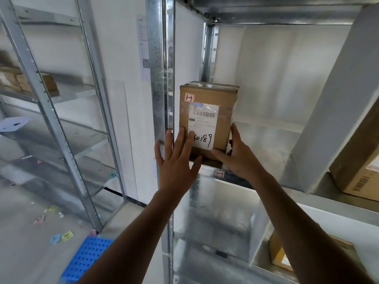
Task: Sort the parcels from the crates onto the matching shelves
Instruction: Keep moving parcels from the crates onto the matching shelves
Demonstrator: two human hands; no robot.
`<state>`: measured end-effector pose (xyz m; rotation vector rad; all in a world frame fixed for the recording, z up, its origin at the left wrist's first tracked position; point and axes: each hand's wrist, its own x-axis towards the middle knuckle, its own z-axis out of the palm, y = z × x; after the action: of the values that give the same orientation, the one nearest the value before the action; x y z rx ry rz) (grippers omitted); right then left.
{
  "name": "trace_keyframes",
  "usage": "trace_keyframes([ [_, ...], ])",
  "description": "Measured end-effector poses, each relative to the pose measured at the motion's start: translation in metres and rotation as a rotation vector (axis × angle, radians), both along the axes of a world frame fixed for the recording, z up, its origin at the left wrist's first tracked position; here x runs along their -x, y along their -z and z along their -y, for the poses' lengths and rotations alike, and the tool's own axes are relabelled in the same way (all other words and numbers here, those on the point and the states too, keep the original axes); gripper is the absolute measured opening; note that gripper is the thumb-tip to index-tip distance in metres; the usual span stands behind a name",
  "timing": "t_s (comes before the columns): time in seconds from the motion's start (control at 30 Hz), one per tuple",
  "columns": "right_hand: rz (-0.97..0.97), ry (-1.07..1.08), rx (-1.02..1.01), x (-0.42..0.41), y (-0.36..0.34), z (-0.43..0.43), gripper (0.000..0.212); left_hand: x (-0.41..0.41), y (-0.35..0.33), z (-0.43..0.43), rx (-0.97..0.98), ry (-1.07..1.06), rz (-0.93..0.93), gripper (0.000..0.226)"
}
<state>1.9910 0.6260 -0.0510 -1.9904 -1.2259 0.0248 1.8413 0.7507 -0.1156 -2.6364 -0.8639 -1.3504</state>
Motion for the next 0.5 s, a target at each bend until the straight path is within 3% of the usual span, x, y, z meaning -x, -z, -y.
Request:
trace_keyframes([
  [0.13, 0.163, 0.163, 0.171, 0.012, 0.016, 0.031, 0.083, 0.015, 0.016, 0.008, 0.054, 0.028, -0.017, 0.073],
  [0.27, 0.469, 0.119, 0.222, 0.049, 0.05, 0.082, 0.079, 0.055, 0.043, 0.03, 0.226, 0.037, -0.087, 0.072],
  [0.4, 0.28, 0.042, 0.313, 0.119, 0.092, 0.11, 0.07, 0.134, 0.081, 0.059, 0.347, 0.049, -0.146, 0.069],
  [0.5, 0.252, -0.065, 0.406, 0.18, 0.119, 0.111, 0.068, 0.21, 0.11, 0.081, 0.413, 0.002, -0.191, 0.068],
])
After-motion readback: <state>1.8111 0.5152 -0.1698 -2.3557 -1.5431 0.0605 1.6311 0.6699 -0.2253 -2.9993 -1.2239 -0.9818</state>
